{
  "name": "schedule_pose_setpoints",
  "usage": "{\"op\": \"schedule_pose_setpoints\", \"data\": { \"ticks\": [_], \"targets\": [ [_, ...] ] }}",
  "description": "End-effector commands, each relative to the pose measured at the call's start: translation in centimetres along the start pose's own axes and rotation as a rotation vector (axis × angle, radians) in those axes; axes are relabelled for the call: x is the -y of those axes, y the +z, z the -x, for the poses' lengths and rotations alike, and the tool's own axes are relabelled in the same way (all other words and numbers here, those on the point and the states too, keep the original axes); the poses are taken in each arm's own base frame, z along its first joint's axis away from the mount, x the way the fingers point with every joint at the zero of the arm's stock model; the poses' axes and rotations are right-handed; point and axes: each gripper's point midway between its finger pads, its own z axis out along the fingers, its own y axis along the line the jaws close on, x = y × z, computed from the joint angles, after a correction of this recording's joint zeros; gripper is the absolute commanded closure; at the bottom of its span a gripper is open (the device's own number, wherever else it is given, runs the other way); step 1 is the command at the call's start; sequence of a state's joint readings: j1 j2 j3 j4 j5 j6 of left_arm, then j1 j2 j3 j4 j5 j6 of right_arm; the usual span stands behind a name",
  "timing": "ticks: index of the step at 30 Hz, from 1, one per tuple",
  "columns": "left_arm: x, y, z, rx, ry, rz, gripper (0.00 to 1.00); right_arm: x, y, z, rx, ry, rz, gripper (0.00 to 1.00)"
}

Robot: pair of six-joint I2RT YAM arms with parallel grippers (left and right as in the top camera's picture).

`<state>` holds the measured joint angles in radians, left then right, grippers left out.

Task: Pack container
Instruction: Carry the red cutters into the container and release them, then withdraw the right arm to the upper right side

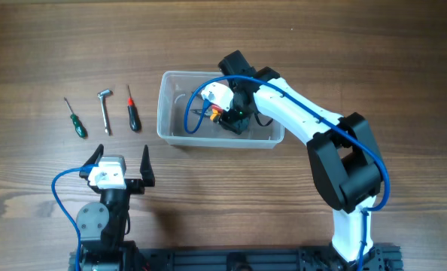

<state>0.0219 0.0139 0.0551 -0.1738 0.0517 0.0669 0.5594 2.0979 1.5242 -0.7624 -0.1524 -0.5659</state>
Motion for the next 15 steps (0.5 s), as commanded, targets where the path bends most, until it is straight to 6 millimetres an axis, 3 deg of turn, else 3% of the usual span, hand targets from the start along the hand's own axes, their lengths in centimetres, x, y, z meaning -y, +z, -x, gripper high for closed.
{"op": "schedule_pose_setpoints", "data": {
  "ticks": [1,5,8,9,11,12,13,14,15],
  "targets": [
    [0.1,0.0,0.0,0.005,0.011,-0.007,0.00,0.6,-3.5,1.9,0.076,0.071,-0.037,0.39],
    [0.1,0.0,0.0,0.005,0.011,-0.007,0.00,1.7,-11.8,6.3,0.277,0.129,-0.125,0.40],
    [0.1,0.0,0.0,0.005,0.011,-0.007,0.00,5.0,-18.9,7.2,0.401,0.295,-0.316,0.48],
    [0.1,0.0,0.0,0.005,0.011,-0.007,0.00,7.3,-21.6,6.1,0.426,0.407,-0.432,0.46],
    [0.1,0.0,0.0,0.005,0.011,-0.007,0.00,10.4,-24.9,3.0,0.439,0.596,-0.588,0.36],
    [0.1,0.0,0.0,0.005,0.011,-0.007,0.00,12.1,-26.8,0.3,0.434,0.705,-0.654,0.34],
    [0.1,0.0,0.0,0.005,0.011,-0.007,0.00,13.1,-27.7,-1.8,0.421,0.772,-0.684,0.30],
    [0.1,0.0,0.0,0.005,0.011,-0.007,0.00,13.9,-28.3,-3.6,0.405,0.820,-0.700,0.20],
    [0.1,0.0,0.0,0.005,0.011,-0.007,0.00,14.8,-28.7,-5.4,0.388,0.872,-0.715,0.20]
  ]
}}
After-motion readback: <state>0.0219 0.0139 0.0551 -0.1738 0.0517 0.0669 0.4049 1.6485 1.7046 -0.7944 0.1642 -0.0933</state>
